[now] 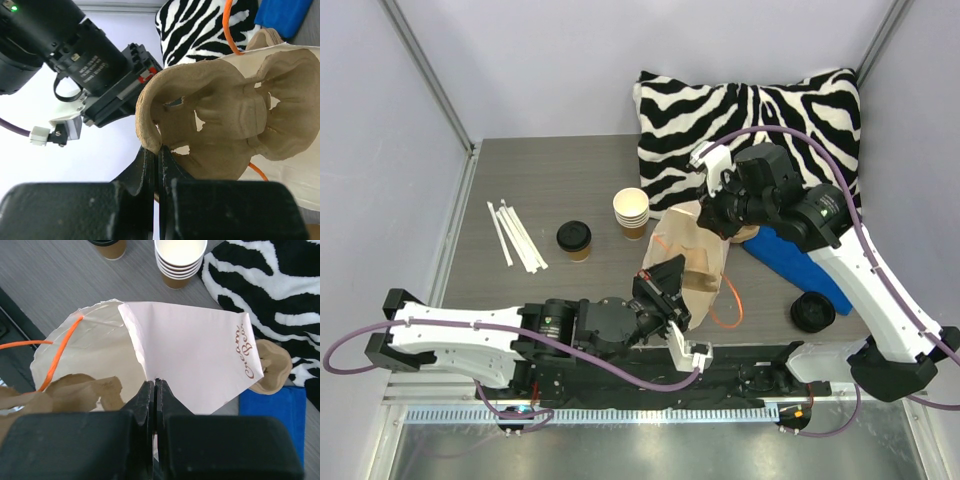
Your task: Pack the takeout coffee
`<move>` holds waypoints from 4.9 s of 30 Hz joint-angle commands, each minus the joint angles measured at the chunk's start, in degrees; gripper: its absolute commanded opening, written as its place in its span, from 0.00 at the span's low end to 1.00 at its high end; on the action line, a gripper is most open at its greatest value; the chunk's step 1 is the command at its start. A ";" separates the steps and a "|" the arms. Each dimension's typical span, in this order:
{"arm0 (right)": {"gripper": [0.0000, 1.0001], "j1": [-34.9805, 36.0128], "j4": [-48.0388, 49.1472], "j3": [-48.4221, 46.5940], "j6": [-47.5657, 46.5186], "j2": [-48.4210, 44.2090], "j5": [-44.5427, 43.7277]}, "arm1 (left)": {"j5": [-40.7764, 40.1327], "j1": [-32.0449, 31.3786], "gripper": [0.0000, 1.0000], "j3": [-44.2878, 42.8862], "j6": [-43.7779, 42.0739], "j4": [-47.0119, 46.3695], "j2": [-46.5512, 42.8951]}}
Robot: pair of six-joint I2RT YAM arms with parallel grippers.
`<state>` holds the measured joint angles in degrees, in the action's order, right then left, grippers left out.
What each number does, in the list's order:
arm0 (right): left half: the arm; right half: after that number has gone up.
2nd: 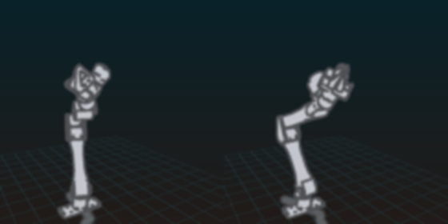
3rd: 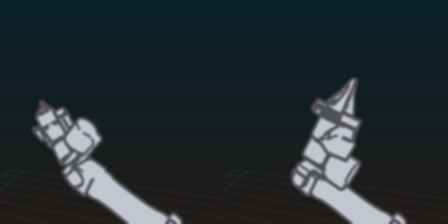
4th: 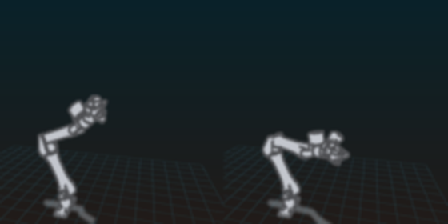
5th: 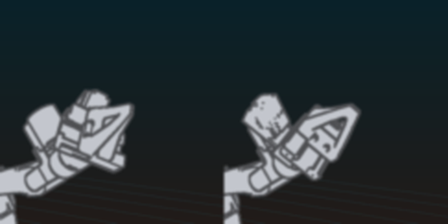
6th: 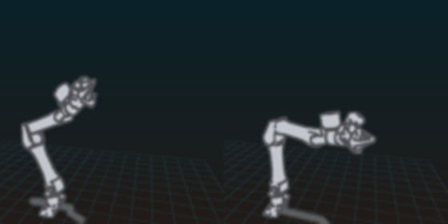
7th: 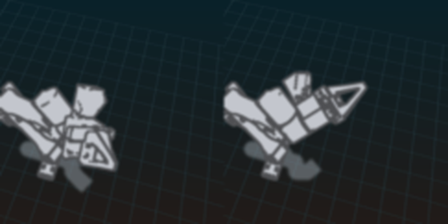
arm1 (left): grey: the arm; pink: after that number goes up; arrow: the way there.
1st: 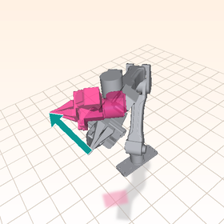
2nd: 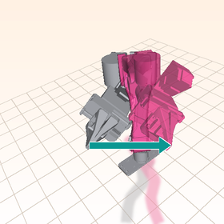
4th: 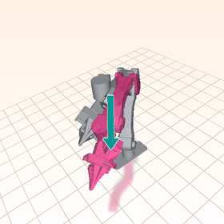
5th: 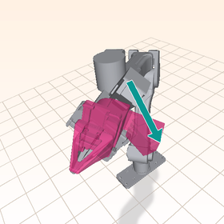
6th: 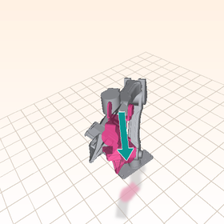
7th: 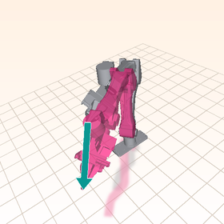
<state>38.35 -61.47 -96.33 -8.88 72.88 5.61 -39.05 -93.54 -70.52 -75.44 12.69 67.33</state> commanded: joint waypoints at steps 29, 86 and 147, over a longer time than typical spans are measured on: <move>0.01 -0.47 1.53 -0.52 2.56 -0.90 7.05 | 2.92 -0.51 0.00 -14.19 -5.07 21.31 1.39; 0.01 -0.20 -1.81 -2.37 6.07 3.94 24.98 | 10.57 8.90 0.00 -4.02 5.56 16.76 -0.71; 0.01 2.87 -1.81 -1.58 -0.25 4.55 28.05 | 31.57 21.73 0.00 12.68 9.44 8.77 1.05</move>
<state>40.82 -64.34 -98.02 -8.16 78.04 31.68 -10.76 -72.79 -57.71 -66.11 24.43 69.32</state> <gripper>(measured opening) 0.029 0.038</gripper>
